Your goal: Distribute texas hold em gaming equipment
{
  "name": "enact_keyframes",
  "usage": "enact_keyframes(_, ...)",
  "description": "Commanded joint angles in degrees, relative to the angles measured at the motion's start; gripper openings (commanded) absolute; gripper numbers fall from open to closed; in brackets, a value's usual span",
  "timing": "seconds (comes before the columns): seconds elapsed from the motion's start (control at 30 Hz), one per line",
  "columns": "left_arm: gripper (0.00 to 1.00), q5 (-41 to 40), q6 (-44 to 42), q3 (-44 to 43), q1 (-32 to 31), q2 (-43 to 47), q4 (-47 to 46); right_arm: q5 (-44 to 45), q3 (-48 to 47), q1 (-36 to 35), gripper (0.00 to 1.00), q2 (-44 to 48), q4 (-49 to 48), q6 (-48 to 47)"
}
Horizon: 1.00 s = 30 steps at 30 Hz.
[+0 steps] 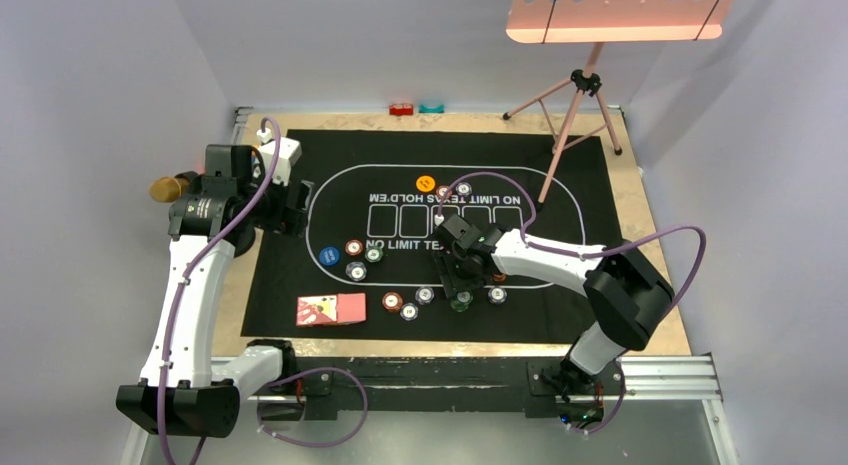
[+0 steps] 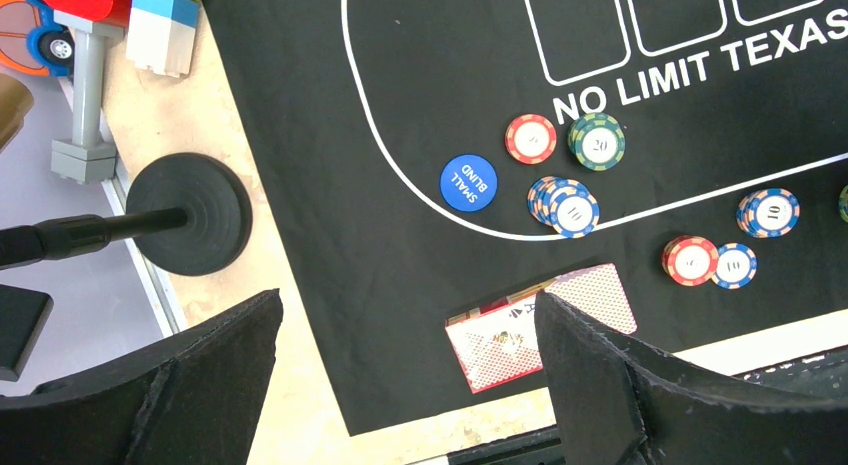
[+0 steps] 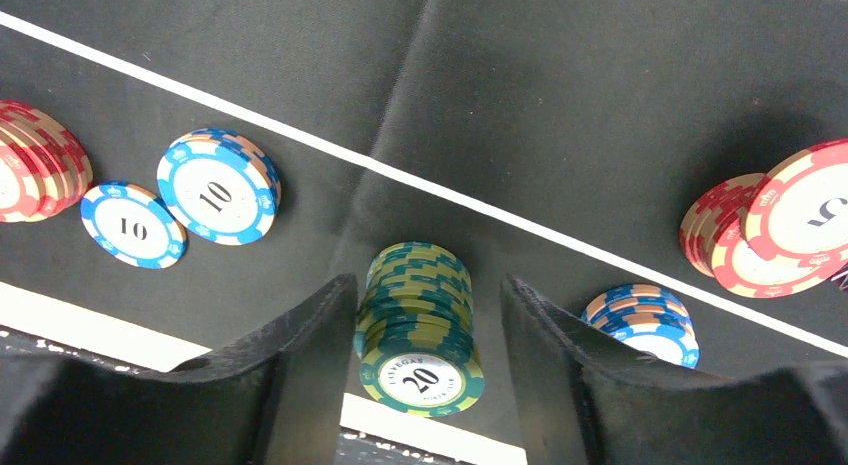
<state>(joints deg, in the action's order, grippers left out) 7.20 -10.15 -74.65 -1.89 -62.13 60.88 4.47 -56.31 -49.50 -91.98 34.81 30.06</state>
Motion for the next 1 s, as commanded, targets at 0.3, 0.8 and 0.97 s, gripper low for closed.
enact_keyframes(0.3,1.0,-1.4,-1.4,0.1,0.5,0.8,-1.3,-0.3,-0.4,-0.3,0.49,-0.6,0.2,0.5)
enact_keyframes(0.8,1.0,-1.2,-1.4,0.4,0.5,0.9,-1.5,-1.0,-9.1,-0.1,0.35,0.8,8.1,-1.0)
enact_keyframes(0.97,1.0,-1.5,-1.5,0.9,0.5,1.3,-1.8,-1.4,-10.5,1.0,0.33,-1.4,8.9,-2.2)
